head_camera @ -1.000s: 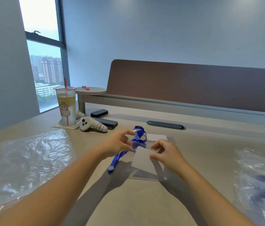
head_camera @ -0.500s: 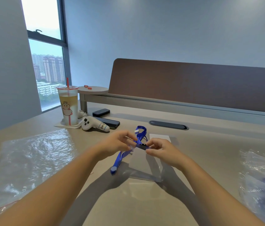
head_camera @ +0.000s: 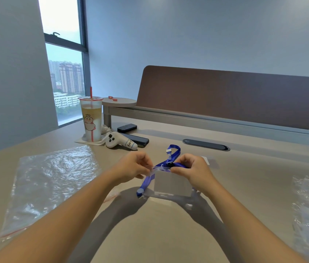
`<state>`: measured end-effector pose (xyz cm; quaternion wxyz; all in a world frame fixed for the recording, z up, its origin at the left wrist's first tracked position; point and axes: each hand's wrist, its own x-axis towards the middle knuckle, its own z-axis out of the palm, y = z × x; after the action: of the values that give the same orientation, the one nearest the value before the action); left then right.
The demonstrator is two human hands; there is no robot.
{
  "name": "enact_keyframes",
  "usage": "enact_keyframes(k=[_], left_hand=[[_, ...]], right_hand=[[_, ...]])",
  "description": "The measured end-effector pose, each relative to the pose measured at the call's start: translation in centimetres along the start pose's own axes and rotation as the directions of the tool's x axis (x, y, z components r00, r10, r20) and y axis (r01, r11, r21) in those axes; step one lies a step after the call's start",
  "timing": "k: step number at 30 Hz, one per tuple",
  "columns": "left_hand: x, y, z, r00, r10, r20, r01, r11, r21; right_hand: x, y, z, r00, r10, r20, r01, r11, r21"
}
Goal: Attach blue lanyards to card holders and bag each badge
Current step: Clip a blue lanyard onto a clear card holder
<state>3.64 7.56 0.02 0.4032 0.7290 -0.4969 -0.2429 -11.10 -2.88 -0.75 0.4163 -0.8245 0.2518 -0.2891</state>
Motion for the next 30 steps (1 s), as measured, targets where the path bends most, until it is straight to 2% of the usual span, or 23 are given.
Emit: enact_keyframes(k=[4, 9, 12, 17, 19, 21, 25, 27, 30], left_hand=[[-0.1, -0.3, 0.1, 1.0, 0.004, -0.011, -0.003, 0.996, 0.094], [-0.2, -0.3, -0.3, 0.999, 0.016, -0.037, -0.012, 0.993, 0.119], [-0.5, -1.0, -0.9, 0.996, 0.003, -0.09, 0.001, 0.999, 0.053], [-1.2, -1.4, -1.3, 0.987, -0.027, -0.158, 0.007, 0.992, -0.128], [-1.4, -1.4, -1.2, 0.989, -0.055, -0.137, 0.031, 0.985, -0.171], [-1.4, -1.4, -1.2, 0.994, -0.099, -0.051, 0.089, 0.981, -0.171], [-1.3, -0.7, -0.8, 0.978, -0.165, 0.126, 0.163, 0.986, 0.023], [-1.3, -0.1, -0.4, 0.978, -0.159, 0.134, 0.155, 0.987, 0.046], [-1.1, 0.3, -0.1, 0.984, -0.156, 0.088, 0.157, 0.987, -0.011]], right_hand=[[0.0, -0.5, 0.9, 1.0, 0.005, -0.026, -0.004, 0.999, 0.033], [0.3, -1.0, 0.7, 0.996, 0.054, -0.077, -0.037, 0.978, 0.206], [0.5, -0.7, 0.2, 0.985, 0.123, -0.12, -0.09, 0.965, 0.247], [0.7, -0.3, 0.9, 0.967, 0.184, -0.175, -0.145, 0.966, 0.215], [0.7, -0.6, 1.3, 0.969, 0.169, -0.183, -0.129, 0.969, 0.213], [0.6, -1.0, 1.7, 0.972, 0.144, -0.186, -0.105, 0.973, 0.207], [0.5, -1.7, 2.7, 0.982, 0.093, -0.165, -0.067, 0.986, 0.152], [0.6, -2.0, 3.2, 0.986, 0.082, -0.144, -0.064, 0.99, 0.128], [0.7, -2.1, 3.3, 0.987, 0.072, -0.144, -0.056, 0.992, 0.117]])
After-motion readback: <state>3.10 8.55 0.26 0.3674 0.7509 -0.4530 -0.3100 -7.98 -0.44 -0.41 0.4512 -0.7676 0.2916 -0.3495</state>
